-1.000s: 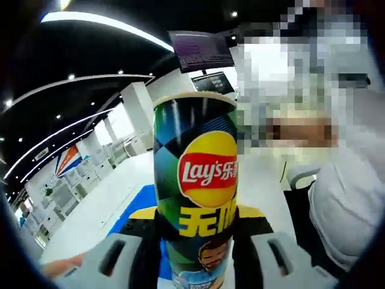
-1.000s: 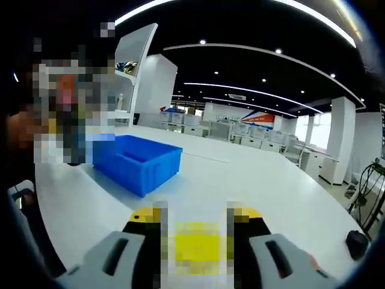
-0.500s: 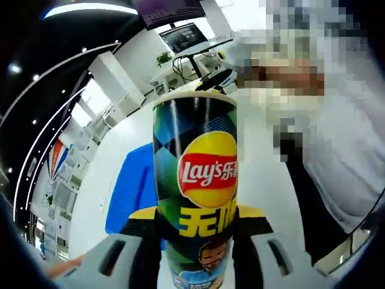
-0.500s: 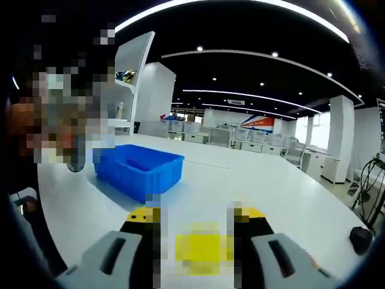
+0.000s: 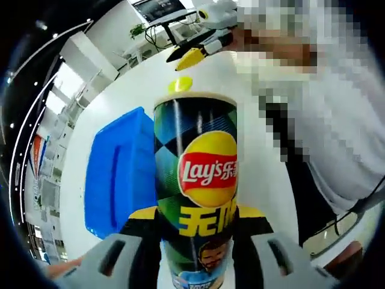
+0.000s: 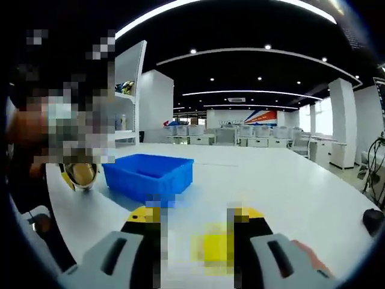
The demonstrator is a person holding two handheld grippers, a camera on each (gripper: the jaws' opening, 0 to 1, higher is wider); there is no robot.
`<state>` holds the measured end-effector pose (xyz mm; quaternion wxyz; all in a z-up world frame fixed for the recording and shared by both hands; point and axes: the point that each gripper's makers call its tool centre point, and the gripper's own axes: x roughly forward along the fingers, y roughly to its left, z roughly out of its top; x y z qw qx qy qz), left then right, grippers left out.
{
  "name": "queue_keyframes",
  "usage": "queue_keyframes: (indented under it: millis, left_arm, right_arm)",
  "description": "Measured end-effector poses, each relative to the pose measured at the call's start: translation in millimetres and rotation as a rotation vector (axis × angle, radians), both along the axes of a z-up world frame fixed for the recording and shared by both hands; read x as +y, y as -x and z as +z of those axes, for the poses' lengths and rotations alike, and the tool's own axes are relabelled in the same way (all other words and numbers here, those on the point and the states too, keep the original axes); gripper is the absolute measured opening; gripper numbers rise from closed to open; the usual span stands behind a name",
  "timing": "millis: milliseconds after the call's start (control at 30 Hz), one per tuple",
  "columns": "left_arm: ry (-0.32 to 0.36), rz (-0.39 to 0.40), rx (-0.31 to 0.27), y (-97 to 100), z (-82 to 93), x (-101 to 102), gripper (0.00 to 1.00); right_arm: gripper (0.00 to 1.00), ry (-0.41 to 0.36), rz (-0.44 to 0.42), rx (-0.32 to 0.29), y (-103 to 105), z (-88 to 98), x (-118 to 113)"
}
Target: Open the lid of the chip container on the table, take out the chips, place them into the box in front of the container, and close the lid
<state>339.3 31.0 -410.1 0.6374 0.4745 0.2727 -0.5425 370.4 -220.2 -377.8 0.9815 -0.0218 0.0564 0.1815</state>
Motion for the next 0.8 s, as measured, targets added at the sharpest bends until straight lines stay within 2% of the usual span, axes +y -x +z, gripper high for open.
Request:
queue_keyframes:
  millis: [100,133,167,200,300,333,400,433,500,533,567,700,800]
  left_arm:
    - [-0.043,0.031,0.024,-3.7,-3.8,2.9,0.46]
    - [-0.054,0.019,0.010,-4.4,-5.9,2.3,0.45]
    - [-0.068,0.022,0.011,-5.1,-7.9,3.2,0.45]
    - [-0.121,0.013,0.021,-2.2,-13.0,7.9,0.45]
    - [-0.147,0.007,0.023,0.7,-19.6,2.7,0.45]
    - [-0.177,0.002,0.040,3.4,-21.9,4.7,0.45]
    - [-0.198,0.008,0.043,3.6,-25.5,2.7,0.45]
    - [-0.216,0.006,0.055,5.2,-26.9,5.0,0.45]
    - [-0.230,0.028,0.057,3.0,-30.6,4.6,0.45]
    - [-0.277,0.022,0.089,7.3,-34.2,12.2,0.45]
    - [-0.271,0.027,0.087,6.2,-35.7,10.9,0.45]
    - [-0.282,0.035,0.112,7.6,-44.1,12.1,0.45]
    - [-0.275,0.048,0.128,5.7,-42.6,11.3,0.45]
  right_arm:
    - [0.41,-0.017,0.024,-0.005,1.0,0.1,8.3]
    - [0.40,-0.022,0.029,-0.005,1.4,0.3,10.0]
    - [0.36,-0.035,0.040,0.002,2.8,0.1,13.7]
    - [0.34,-0.045,0.052,0.015,4.3,-1.1,16.8]
    - [0.31,-0.054,0.118,0.056,10.0,-5.7,30.2]
    - [0.31,-0.056,0.125,0.061,10.7,-6.3,31.7]
    - [0.27,-0.093,0.167,0.089,15.5,-7.6,41.3]
    - [0.24,-0.129,0.212,0.145,21.9,-11.1,49.3]
    - [0.25,-0.183,0.270,0.172,28.2,-9.5,60.5]
    - [0.25,-0.201,0.289,0.179,30.4,-8.6,64.1]
    - [0.25,-0.226,0.312,0.206,33.8,-10.0,68.6]
    - [0.24,-0.311,0.371,0.243,39.4,-9.0,81.1]
    - [0.25,-0.322,0.416,0.285,42.4,-13.5,91.6]
